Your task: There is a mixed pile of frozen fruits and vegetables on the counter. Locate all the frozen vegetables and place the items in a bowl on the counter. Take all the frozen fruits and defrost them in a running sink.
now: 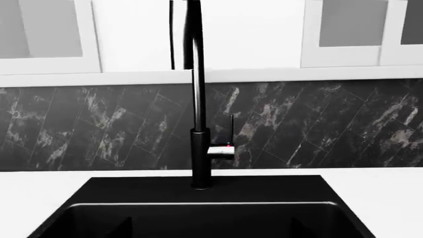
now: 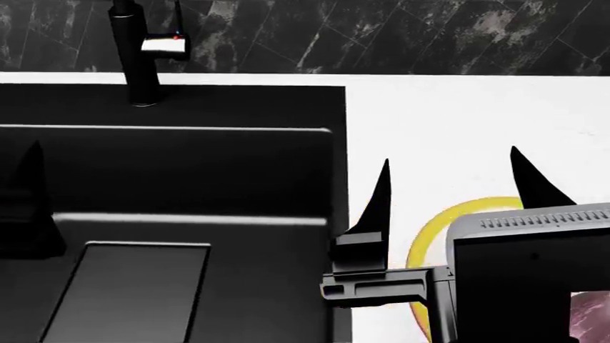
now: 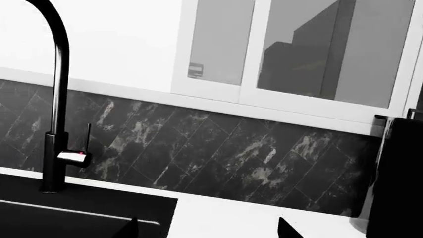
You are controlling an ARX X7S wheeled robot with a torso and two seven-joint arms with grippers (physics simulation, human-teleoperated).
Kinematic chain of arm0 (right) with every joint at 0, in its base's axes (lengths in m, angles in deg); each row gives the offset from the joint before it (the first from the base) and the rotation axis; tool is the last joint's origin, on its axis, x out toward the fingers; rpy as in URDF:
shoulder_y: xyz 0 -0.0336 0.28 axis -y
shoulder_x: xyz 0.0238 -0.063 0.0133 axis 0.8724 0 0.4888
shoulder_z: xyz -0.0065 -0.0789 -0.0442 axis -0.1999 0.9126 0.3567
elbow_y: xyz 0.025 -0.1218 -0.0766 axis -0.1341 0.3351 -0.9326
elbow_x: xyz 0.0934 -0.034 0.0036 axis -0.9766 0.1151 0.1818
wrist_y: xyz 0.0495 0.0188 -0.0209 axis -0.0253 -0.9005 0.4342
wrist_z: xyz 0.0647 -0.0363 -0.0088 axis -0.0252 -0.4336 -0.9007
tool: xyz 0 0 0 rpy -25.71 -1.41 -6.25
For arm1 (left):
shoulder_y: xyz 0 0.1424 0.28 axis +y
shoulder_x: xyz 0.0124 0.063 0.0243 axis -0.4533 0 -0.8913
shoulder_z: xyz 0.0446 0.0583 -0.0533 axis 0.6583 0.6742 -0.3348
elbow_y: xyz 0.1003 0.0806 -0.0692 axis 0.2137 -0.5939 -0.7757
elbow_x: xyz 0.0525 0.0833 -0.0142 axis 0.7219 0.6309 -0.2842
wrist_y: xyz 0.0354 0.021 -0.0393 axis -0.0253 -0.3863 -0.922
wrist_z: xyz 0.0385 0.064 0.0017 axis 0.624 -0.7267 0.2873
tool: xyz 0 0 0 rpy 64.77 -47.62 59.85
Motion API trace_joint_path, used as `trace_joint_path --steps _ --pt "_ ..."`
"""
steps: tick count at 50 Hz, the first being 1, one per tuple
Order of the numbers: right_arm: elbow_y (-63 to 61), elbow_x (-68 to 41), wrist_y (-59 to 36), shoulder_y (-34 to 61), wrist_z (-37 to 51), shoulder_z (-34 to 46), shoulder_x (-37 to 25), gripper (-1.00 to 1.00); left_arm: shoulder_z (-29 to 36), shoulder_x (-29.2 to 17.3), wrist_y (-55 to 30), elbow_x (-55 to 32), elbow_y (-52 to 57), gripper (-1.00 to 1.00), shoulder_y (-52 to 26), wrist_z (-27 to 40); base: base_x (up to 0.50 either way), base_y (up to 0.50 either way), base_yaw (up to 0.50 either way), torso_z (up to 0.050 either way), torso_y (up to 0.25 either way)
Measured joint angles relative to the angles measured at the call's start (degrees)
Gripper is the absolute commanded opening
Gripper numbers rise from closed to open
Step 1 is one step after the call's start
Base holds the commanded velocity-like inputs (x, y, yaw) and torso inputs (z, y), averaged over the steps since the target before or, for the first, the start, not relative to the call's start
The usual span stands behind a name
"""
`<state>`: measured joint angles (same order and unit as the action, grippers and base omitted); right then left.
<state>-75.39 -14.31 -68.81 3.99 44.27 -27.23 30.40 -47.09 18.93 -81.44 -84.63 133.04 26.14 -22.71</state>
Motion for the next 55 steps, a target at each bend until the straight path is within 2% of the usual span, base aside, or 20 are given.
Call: trace_joint_path --steps 55 --pt "0.4 0.1 1.1 0.2 0.8 1.9 -1.5 1.00 1.4 -2.1 2.3 -2.3 -0.1 1.00 -0.7 2.1 -0.03 0.50 0.00 0.000 0.000"
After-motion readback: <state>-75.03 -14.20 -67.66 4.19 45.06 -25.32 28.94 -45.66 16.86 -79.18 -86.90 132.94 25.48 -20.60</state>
